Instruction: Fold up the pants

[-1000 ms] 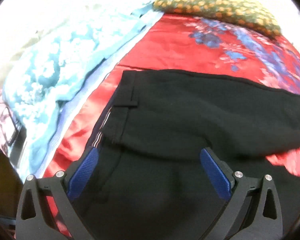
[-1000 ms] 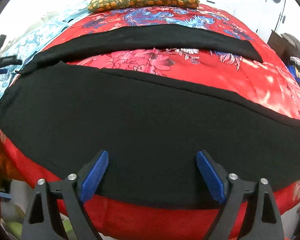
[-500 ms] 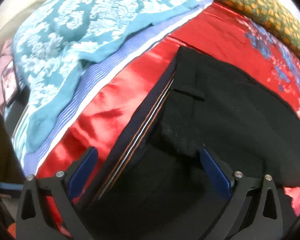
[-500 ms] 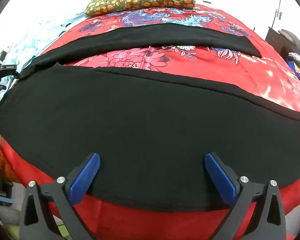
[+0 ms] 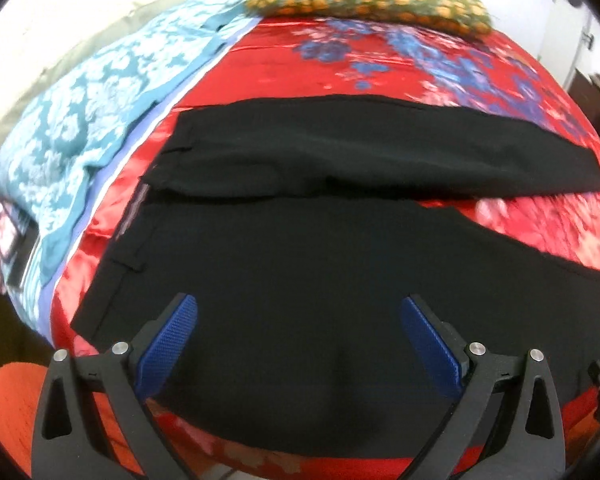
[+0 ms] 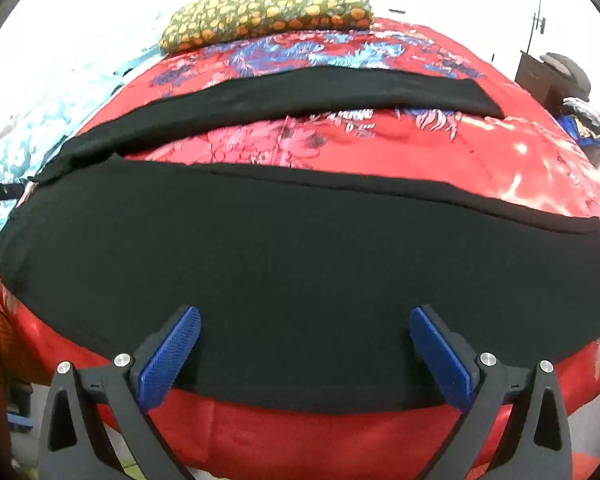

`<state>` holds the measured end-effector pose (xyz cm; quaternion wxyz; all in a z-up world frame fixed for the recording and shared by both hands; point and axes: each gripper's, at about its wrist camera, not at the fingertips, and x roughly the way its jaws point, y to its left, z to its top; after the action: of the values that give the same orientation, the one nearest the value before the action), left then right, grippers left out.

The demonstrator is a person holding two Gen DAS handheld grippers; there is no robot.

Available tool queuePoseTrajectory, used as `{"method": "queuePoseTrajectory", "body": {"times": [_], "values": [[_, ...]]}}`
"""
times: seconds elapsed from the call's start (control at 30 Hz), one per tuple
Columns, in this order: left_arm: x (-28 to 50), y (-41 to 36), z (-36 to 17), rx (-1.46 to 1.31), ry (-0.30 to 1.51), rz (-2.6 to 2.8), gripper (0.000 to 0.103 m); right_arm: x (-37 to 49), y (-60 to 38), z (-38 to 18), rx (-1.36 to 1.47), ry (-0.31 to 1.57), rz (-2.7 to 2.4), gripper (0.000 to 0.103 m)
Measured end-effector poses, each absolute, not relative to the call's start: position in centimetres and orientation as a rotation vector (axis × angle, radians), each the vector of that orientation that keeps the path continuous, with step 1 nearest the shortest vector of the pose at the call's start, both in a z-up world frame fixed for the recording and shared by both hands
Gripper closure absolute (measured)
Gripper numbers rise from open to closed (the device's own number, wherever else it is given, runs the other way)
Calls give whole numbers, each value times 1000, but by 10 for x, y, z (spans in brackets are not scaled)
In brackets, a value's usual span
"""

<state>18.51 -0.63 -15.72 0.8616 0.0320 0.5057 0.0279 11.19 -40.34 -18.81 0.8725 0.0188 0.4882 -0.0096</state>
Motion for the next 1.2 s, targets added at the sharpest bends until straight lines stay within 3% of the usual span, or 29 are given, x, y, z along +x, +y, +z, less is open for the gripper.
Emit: {"method": "queuePoseTrajectory", "body": {"times": [0.7, 0.87, 0.93, 1.03, 1.2], "values": [[220, -5, -169, 80, 1015, 69, 1, 114, -394, -182, 21, 997, 3, 0], [275, 13, -219, 31, 1171, 100, 1, 123, -402, -162, 38, 940, 19, 0], [289, 26, -243, 16, 1212, 146, 0, 138, -419, -153, 48, 938, 11, 0], [282, 36, -249, -44, 1052, 117, 0, 184, -465, -139, 44, 961, -19, 0], [274, 30, -255, -4, 971, 130, 0, 291, -571, -129, 49, 999, -115, 0]]}}
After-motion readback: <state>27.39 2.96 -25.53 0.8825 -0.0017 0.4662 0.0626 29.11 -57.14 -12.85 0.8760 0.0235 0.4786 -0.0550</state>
